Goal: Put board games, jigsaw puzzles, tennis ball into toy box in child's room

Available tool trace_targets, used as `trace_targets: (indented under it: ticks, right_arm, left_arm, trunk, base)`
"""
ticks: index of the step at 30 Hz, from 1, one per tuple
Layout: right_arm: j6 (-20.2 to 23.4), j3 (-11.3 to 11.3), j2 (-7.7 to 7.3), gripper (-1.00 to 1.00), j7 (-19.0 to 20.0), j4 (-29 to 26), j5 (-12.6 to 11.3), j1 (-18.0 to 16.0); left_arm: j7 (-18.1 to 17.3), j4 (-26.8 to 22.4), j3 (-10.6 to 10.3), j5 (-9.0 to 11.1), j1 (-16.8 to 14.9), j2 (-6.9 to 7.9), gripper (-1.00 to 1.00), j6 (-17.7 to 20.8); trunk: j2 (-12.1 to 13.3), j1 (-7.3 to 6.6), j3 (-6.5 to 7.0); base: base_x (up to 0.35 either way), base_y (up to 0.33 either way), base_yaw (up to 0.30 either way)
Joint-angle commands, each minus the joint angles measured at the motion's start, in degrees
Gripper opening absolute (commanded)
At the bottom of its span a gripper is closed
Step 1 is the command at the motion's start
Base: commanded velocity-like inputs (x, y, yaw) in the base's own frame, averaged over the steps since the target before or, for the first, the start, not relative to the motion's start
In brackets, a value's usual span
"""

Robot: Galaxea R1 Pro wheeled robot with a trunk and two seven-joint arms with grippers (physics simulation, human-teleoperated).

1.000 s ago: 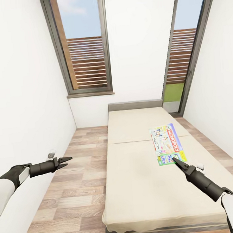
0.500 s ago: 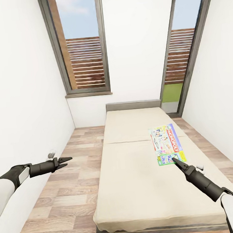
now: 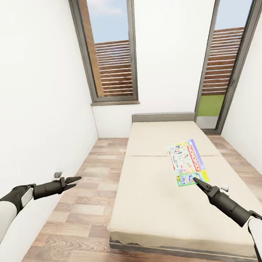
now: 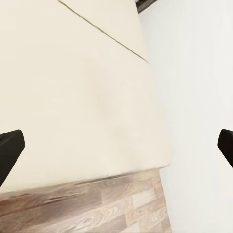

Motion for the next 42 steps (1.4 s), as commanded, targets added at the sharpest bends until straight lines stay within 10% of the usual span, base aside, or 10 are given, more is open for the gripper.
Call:
trace_targets:
  ticks: [1, 42]
  right_arm:
    - [0.31, -0.05, -0.01, -1.00, 0.12, 0.00, -0.12, -0.04]
    - [0.29, 0.01, -0.01, -1.00, 0.10, 0.09, -0.12, -0.04]
  left_arm:
    - [-0.19, -0.02, 0.45, -0.54, -0.06, -0.02, 1.00, 0.55]
    - [-0.19, -0.02, 0.40, -0.56, -0.06, -1.06, 1.00, 0.56]
  trunk:
    - [-0.06, -0.01, -0.07]
    - [-0.06, -0.01, -0.07]
  base:
    - [-0.200, -0.283, 0.292]
    - [-0.096, -0.180, 0.292]
